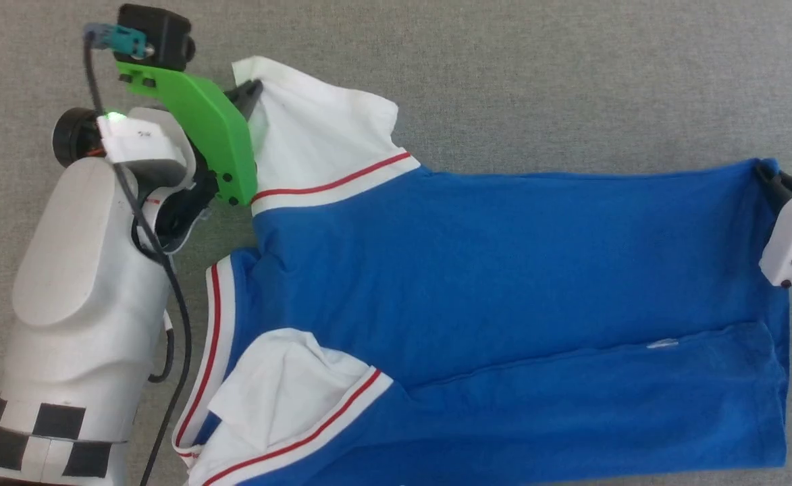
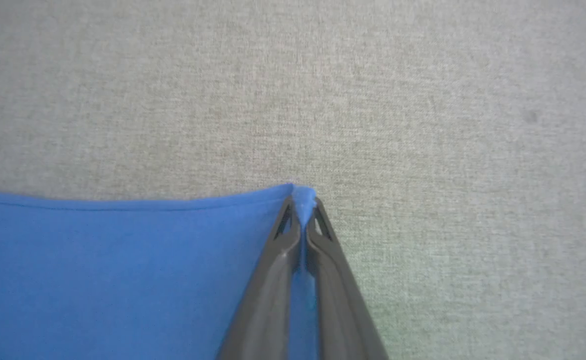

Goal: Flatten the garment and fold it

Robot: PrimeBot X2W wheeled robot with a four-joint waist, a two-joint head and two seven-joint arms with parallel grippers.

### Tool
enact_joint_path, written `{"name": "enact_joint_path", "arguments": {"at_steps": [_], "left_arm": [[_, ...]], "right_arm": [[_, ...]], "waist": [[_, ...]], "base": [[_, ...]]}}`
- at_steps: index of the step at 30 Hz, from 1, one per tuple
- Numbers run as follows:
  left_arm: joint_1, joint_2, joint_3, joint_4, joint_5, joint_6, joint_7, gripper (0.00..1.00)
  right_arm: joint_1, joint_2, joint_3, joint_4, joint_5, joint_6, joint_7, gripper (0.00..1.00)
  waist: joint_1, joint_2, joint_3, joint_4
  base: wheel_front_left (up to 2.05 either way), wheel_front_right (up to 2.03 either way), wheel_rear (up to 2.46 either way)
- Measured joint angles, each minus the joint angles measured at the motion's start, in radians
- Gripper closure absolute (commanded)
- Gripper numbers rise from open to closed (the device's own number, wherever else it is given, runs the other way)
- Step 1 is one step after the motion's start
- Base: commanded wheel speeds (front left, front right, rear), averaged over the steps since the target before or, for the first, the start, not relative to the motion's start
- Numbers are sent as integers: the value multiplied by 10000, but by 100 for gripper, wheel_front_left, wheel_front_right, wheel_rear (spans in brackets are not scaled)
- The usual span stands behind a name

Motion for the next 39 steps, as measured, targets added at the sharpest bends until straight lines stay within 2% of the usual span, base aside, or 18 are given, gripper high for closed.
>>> {"name": "enact_joint_path", "arguments": {"at_steps": [7, 8, 10, 14, 16, 20, 27, 33, 39], "left_arm": [[297, 61, -6, -282, -44, -234, -1444, 100], [950, 265, -81, -825, -65, -288, -2075, 100], [1594, 454, -109, -1375, -69, -320, -2500, 100], [2947, 640, -23, -2546, -130, -284, -3055, 100], [3761, 648, 48, -3294, -259, -102, -3198, 100], [5331, 654, 119, -4623, -514, 330, -3267, 100], [7959, 779, 242, -5963, -1156, 974, -2872, 100], [9823, 692, 704, -6849, -2543, 1461, -2368, 100], [11005, 815, 759, -7141, -3108, 1768, -1756, 100]], "right_arm": [[149, -13, 4, -75, 59, 0, -637, 100], [544, 44, -81, -257, 178, 0, -786, 100], [942, 102, -165, -491, 242, 0, -917, 100], [1814, 278, -476, -1068, 387, 0, -1081, 100], [2383, 412, -721, -1465, 418, 0, -1124, 100], [3472, 803, -1112, -2111, 579, 0, -1162, 100], [4956, 1716, -1620, -2828, 752, -2, -995, 100], [5888, 2132, -2105, -3227, 903, -2, -727, 100], [6765, 2326, -2491, -3304, 920, -2, -205, 100]], "waist": [[0, 0, -489, 4], [0, 0, -794, 5], [0, 0, -1042, 9], [-1, 0, -1527, 44], [-1, 0, -1805, 87], [-1, 0, -2303, 220], [-1, 0, -3088, 481], [-1, 0, -3677, 651], [-1, 0, -4086, 759]], "base": [[0, 0, 0], [0, 0, 0], [0, 0, 0], [0, 0, 0], [0, 0, 0], [0, 0, 0], [0, 0, 0], [0, 0, 0], [0, 0, 0]]}}
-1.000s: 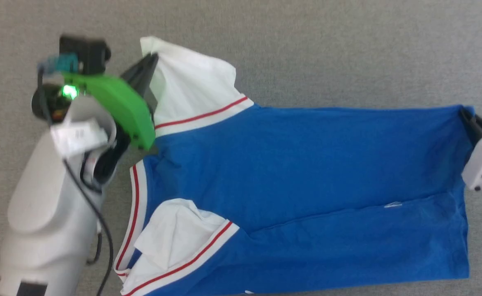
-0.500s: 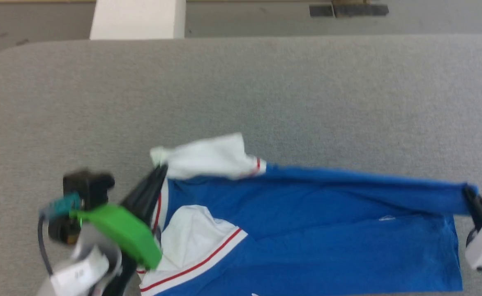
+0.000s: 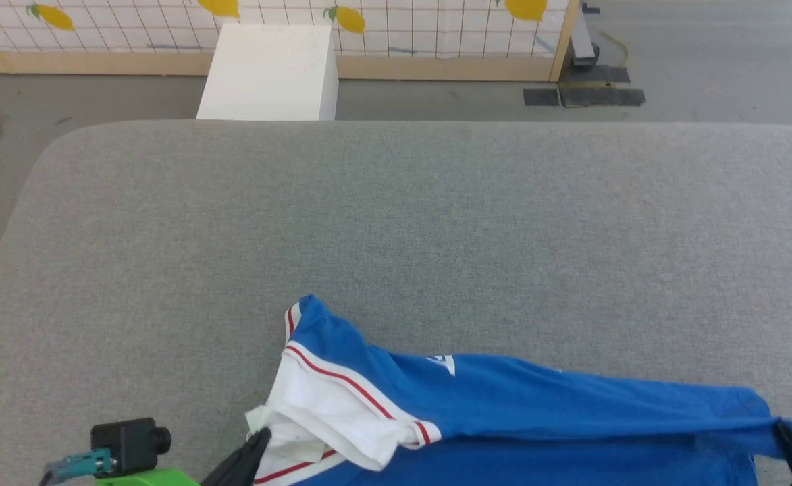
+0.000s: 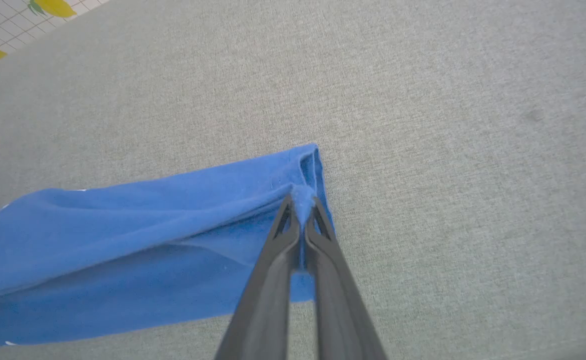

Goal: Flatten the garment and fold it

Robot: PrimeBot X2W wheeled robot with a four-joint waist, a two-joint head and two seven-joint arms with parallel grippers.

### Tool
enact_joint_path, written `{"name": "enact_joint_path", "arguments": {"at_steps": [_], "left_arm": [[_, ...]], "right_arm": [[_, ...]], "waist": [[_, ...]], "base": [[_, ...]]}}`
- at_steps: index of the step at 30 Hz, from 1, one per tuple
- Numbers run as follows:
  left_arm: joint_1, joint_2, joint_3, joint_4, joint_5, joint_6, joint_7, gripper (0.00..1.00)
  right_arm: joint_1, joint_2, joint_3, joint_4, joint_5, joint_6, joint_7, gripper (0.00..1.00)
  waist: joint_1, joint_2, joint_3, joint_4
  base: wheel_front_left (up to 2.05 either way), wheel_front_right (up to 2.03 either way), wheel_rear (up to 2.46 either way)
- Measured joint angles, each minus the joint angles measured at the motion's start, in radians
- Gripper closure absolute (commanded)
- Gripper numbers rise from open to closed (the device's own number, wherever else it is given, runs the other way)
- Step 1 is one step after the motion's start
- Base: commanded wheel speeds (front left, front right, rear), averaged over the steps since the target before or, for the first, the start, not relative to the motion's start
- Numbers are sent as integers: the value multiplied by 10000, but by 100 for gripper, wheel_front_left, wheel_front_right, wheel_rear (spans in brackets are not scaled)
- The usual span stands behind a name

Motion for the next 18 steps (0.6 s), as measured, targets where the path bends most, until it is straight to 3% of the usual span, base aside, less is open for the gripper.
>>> {"name": "enact_joint_path", "arguments": {"at_steps": [6, 15, 17, 18], "left_arm": [[-53, -58, -307, 685, 59, 35, 150, 100], [-1800, -199, -717, 3260, 347, -211, 211, 100], [-2117, -316, -736, 3781, 387, -226, 213, 100], [-2268, -336, -784, 4008, 454, -232, 215, 90]], "right_arm": [[152, 65, 401, 238, -192, 0, 337, 100], [-715, 35, 1377, 1854, -617, 0, 203, 100], [-911, -27, 1442, 2186, -721, 0, 196, 93], [-1029, -44, 1459, 2343, -742, 0, 150, 87]], "waist": [[0, 0, 10, -1], [0, 0, 604, -157], [0, 0, 727, -191], [0, 0, 785, -213]], "base": [[0, 0, 0], [0, 0, 0], [0, 0, 0], [0, 0, 0]]}}
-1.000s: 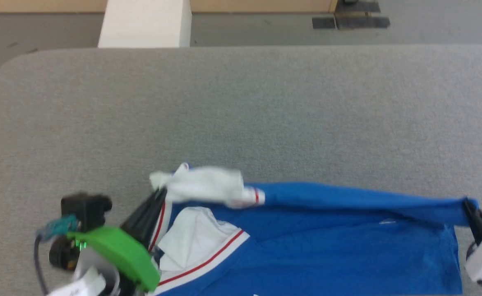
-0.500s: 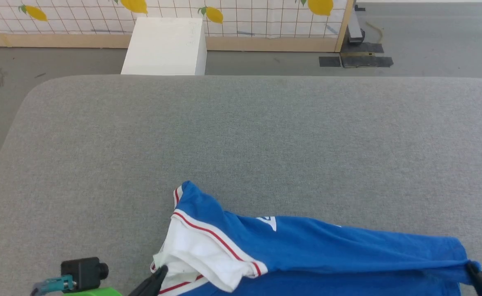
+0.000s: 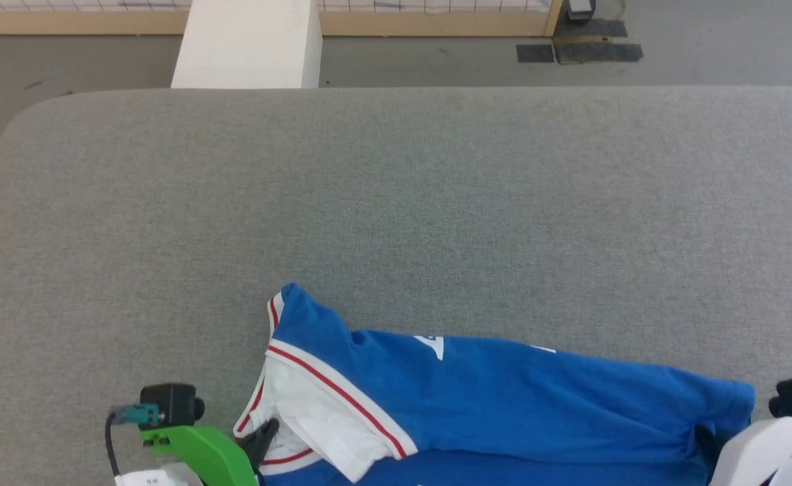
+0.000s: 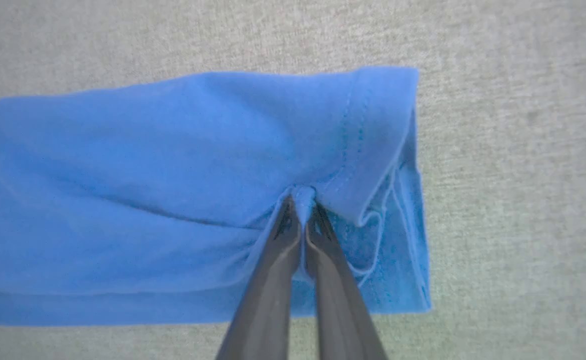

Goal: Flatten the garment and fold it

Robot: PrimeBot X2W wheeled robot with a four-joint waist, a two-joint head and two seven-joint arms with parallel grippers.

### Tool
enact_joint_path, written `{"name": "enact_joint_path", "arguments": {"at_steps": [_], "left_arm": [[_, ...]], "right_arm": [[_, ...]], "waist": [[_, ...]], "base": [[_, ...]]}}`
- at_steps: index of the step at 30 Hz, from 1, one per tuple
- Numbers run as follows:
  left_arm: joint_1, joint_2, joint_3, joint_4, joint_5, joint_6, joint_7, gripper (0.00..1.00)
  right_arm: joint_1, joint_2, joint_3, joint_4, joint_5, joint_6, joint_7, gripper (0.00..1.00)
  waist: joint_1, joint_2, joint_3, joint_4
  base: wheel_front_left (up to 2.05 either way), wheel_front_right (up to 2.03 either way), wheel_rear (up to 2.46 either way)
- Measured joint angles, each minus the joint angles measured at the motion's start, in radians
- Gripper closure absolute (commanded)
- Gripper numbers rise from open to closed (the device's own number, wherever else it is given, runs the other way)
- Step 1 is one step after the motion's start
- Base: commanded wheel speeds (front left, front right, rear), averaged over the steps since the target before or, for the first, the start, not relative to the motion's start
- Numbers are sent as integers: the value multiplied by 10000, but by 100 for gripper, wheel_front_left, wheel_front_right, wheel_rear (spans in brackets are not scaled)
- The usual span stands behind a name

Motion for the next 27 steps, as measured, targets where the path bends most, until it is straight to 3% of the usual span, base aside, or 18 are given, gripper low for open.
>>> {"name": "enact_joint_path", "arguments": {"at_steps": [2, 3, 9, 16, 21, 23, 27], "left_arm": [[-211, -56, -8, 255, 96, -15, -84, 18], [-271, -117, 2, 339, 96, -15, -157, 0], [-331, -274, 50, 121, 92, -130, -454, 0], [361, -337, 579, -1475, 105, 165, -1465, 0], [807, -629, 1283, -2337, 1116, 788, -3609, 0], [986, -1001, 1482, -2401, 1093, 880, -4303, 0], [1308, -1137, 1760, -2242, 2034, 997, -5975, 0]], "right_arm": [[-190, -98, 65, 205, -81, 2, -54, 41], [-288, -109, 59, 290, -79, 2, -123, 0], [-453, -90, -102, 142, 174, 6, -2, 0], [-109, -98, -621, -1494, 817, 0, -188, 0], [237, 2, -746, -2173, 629, 0, -1051, 0], [343, 36, -732, -2186, 577, 0, -1373, 0], [587, 90, -631, -2004, 380, 0, -2034, 0]], "waist": [[0, 0, 82, -49], [0, 0, 106, -83], [0, 0, -12, -169], [0, 0, -426, -135], [0, 0, -739, -113], [0, 0, -836, -103], [0, 0, -947, -47]], "base": [[0, 0, 0], [0, 0, 0], [0, 0, 0], [0, 0, 0], [0, 0, 0], [0, 0, 0], [0, 0, 0]]}}
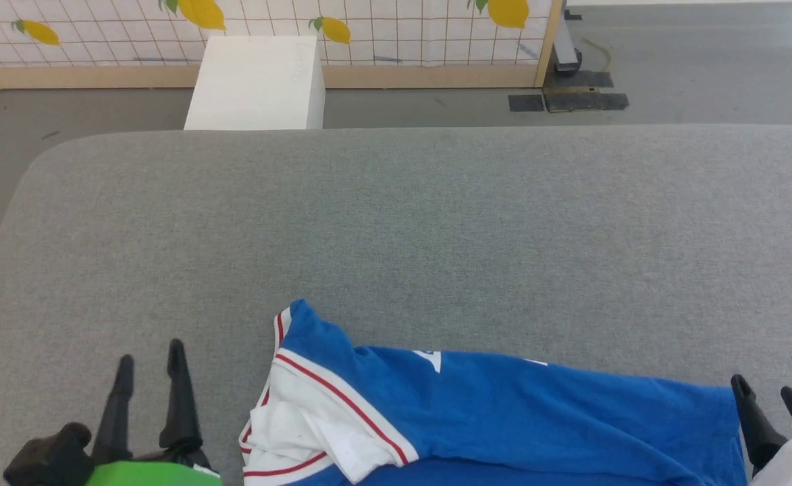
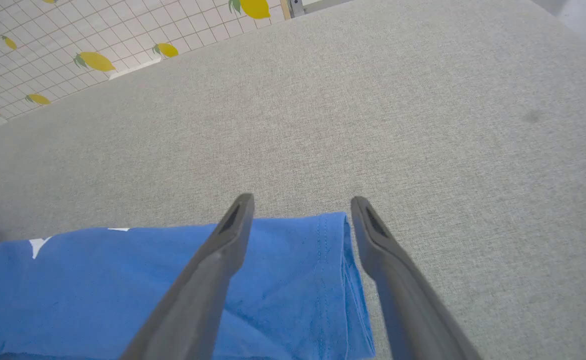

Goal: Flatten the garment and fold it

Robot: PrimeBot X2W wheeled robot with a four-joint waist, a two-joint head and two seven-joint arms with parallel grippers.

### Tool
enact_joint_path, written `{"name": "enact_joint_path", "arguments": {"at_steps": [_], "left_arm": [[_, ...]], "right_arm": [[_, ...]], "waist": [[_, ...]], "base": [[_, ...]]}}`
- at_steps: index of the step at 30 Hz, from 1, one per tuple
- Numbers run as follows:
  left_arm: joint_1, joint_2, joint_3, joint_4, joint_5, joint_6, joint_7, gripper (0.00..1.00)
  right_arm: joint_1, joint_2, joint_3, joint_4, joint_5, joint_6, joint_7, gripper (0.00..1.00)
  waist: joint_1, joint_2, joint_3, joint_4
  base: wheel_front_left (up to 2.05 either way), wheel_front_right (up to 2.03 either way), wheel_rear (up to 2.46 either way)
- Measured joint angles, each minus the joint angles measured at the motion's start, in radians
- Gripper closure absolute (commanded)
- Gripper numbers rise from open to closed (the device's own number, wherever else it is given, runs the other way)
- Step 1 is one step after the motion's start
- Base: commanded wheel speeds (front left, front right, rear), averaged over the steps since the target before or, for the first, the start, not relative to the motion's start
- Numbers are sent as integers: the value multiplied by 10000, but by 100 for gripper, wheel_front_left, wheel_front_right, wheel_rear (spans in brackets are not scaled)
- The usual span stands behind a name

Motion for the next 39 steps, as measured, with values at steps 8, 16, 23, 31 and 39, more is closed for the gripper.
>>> {"name": "enact_joint_path", "arguments": {"at_steps": [8, 16, 23, 31, 39], "left_arm": [[72, -583, 495, -217, 2334, -121, -508, 0], [79, -1154, 731, -6, 2786, -915, -508, 0], [52, -1302, 838, 151, 3066, -1285, -508, 0], [-82, -1400, 853, 272, 3141, -1448, -508, 0], [-124, -1444, 905, 330, 3195, -1463, -508, 0]], "right_arm": [[304, 40, -17, 830, -291, 0, -249, 0], [271, -138, -184, 1781, -564, 0, -232, 0], [-87, -579, -274, 2512, -554, 0, -157, 0], [-455, -779, -163, 3338, -232, 0, 360, 0], [-728, -738, -316, 3221, -186, 6, 694, 100]], "waist": [[0, 0, 9, 258], [0, 0, 165, 618], [0, 0, 444, 863], [0, 0, 706, 1059], [1, 0, 776, 985]], "base": [[0, 0, 0], [0, 0, 0], [0, 0, 0], [0, 0, 0], [0, 0, 0]]}}
